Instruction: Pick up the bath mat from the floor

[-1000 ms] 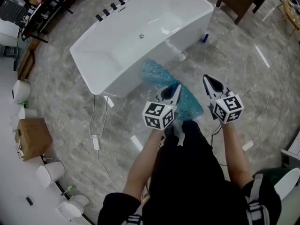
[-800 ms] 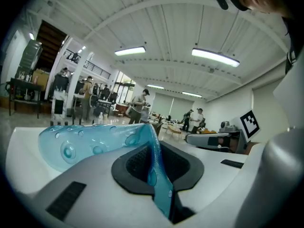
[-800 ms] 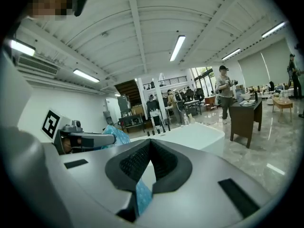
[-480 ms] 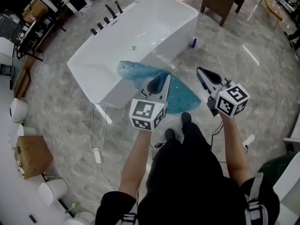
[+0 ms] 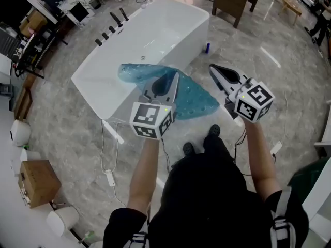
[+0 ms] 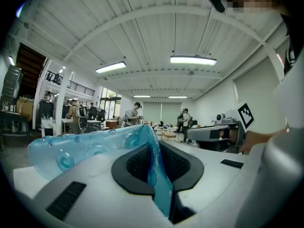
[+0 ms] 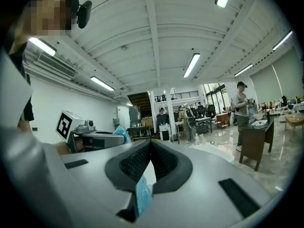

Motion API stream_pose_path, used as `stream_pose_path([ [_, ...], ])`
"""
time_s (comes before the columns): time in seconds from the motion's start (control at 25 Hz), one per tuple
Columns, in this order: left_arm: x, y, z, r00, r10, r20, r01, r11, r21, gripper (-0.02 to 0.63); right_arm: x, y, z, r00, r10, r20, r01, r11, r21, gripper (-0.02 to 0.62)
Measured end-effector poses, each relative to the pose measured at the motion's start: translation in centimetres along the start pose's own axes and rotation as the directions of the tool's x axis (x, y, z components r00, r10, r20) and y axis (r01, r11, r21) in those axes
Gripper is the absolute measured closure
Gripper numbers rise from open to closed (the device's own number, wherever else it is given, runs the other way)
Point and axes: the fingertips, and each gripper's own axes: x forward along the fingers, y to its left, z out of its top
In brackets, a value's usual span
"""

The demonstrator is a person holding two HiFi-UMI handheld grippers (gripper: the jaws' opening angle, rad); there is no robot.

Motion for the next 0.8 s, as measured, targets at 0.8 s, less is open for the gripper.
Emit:
stream_pose_path([
  [0.8,-0.3,0.8,0.6,1.000,0.004,0.027,-0.003,1.000,-0.007,0.566,-0.2,0.3,1.2,1.000,-0.029,-0.003,0.029,1.000,-0.005,0.583],
])
